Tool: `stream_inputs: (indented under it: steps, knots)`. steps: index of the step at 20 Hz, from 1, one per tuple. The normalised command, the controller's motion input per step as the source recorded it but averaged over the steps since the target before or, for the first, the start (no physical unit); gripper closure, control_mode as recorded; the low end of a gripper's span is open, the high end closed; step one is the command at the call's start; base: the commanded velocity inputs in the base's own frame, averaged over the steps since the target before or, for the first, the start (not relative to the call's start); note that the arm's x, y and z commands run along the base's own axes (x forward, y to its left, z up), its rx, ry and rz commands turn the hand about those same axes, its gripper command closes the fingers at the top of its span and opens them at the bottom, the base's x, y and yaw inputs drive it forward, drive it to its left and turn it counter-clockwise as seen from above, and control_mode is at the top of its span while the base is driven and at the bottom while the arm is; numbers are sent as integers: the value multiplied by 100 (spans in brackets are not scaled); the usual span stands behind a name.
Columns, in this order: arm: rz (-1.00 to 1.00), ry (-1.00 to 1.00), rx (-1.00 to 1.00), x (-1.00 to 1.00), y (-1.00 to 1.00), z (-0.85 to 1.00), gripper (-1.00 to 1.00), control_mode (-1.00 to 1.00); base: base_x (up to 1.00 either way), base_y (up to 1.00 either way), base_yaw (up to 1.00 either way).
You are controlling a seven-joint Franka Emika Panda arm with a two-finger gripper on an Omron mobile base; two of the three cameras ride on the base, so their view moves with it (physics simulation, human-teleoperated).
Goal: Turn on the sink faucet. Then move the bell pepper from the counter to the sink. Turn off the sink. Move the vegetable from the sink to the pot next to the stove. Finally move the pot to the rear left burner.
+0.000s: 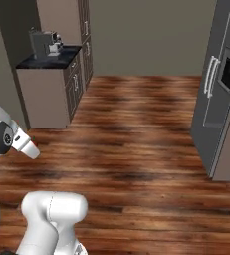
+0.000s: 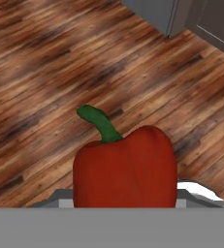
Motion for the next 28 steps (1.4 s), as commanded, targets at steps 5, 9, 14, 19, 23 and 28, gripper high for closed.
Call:
stream_inputs:
  steps: [5,9,14,19,23,28]
  knots:
    - [0,0,0,0,0,0,100,100,17,0,-42]
    - [0,0,0,0,0,0,100,100,18,0,-42]
    - [0,0,0,0,0,0,100,100,24,-2,-42]
    - [0,0,0,0,0,0,100,100,35,-11,-41]
    - [0,0,0,0,0,0,100,100,43,-21,-38]
    - [0,0,0,0,0,0,100,100,48,-31,-35]
